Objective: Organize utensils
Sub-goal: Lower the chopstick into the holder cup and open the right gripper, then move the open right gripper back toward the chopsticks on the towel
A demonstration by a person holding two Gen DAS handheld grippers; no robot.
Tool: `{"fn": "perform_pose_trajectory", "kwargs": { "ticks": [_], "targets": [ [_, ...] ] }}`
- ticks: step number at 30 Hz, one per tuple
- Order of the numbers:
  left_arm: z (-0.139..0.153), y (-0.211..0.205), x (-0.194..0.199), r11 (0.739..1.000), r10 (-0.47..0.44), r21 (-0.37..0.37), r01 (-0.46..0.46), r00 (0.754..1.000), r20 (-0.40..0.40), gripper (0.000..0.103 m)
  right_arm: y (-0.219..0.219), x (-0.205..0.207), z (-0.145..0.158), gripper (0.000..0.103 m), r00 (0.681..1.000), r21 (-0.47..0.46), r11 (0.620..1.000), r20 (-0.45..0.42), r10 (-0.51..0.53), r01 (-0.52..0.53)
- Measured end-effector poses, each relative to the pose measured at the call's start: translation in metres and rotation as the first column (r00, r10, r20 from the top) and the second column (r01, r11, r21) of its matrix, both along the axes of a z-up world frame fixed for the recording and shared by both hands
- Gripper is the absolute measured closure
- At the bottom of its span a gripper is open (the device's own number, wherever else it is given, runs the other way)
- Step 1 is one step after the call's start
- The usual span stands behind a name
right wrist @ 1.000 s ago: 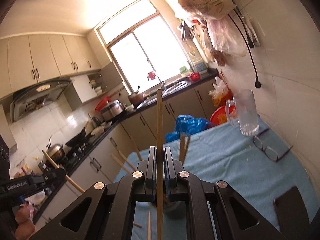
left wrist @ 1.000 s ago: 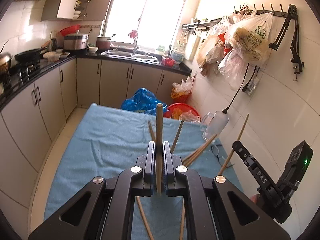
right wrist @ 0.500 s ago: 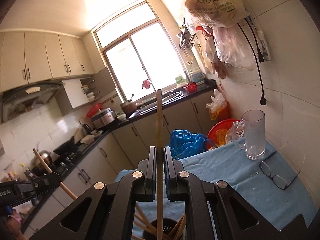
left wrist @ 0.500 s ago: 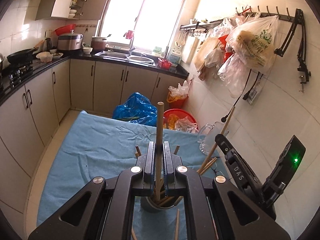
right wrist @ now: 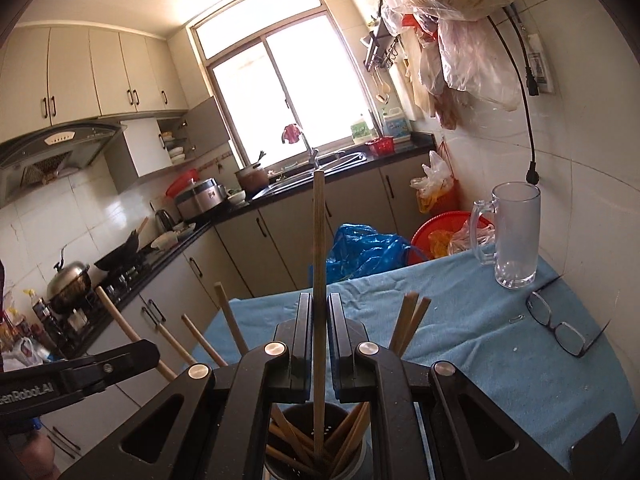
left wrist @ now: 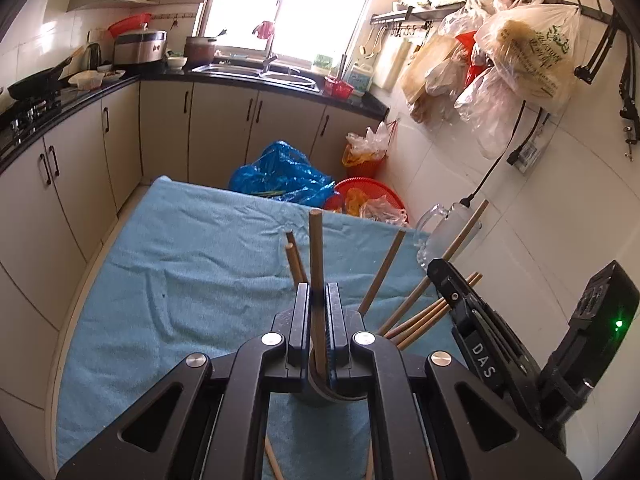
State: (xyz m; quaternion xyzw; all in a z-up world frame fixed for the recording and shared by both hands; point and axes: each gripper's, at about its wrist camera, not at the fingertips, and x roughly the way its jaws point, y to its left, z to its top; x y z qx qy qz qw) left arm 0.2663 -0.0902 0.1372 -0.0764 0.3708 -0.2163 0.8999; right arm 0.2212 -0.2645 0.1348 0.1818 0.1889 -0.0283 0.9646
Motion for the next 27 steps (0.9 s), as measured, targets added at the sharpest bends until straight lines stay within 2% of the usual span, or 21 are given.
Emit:
{"fn": "perform_pose_trajectory", "kwargs": {
  "ticks": [4, 8, 13, 16, 18, 21, 23, 27],
  "targets": [
    [0.001, 0.001, -0.001, 1.000, 0.003, 0.012, -0.003, 1.000, 0.001, 0.097, 0.003, -0.003, 0.001, 0.094, 1.000, -0.007, 1.000, -0.015, 0.027, -0.027],
    [0.007, 0.006, -0.004, 1.000, 0.013, 0.001, -0.013, 1.000, 0.004, 0.096, 0.002, -0.014, 0.009, 0.088, 1.000, -0.009, 1.000, -0.004, 0.028, -0.028],
    [0.017, 0.020, -0.020, 0.999, 0.035, -0.016, -0.034, 0.999, 0.039, 0.083, -0.008, -0.042, 0.022, 0.079, 1.000, 0.001, 1.000, 0.028, 0.010, -0.010],
    [0.018, 0.034, -0.042, 0.998, 0.059, -0.013, -0.058, 0.995, 0.086, 0.074, -0.016, -0.070, 0.025, 0.066, 0.999, -0.003, 1.000, 0.050, -0.005, 0.005],
    [0.008, 0.045, -0.059, 0.996, 0.093, 0.003, -0.094, 0.988, 0.119, 0.062, -0.022, -0.090, 0.018, 0.057, 0.999, -0.011, 1.000, 0.040, -0.027, 0.027],
    [-0.023, 0.056, -0.083, 0.987, 0.145, 0.049, -0.152, 0.981, 0.128, 0.058, -0.025, -0.110, -0.005, 0.054, 0.999, -0.002, 1.000, -0.022, -0.030, 0.030],
    [-0.053, 0.060, -0.096, 0.983, 0.157, 0.082, -0.167, 0.981, 0.109, 0.056, -0.026, -0.123, -0.032, 0.054, 0.996, 0.027, 0.999, -0.082, -0.025, 0.027],
    [-0.116, 0.061, -0.111, 0.963, 0.173, 0.202, -0.180, 0.983, 0.054, 0.056, -0.022, -0.135, -0.080, 0.054, 0.982, 0.062, 0.998, -0.191, -0.006, 0.018]
  ]
}}
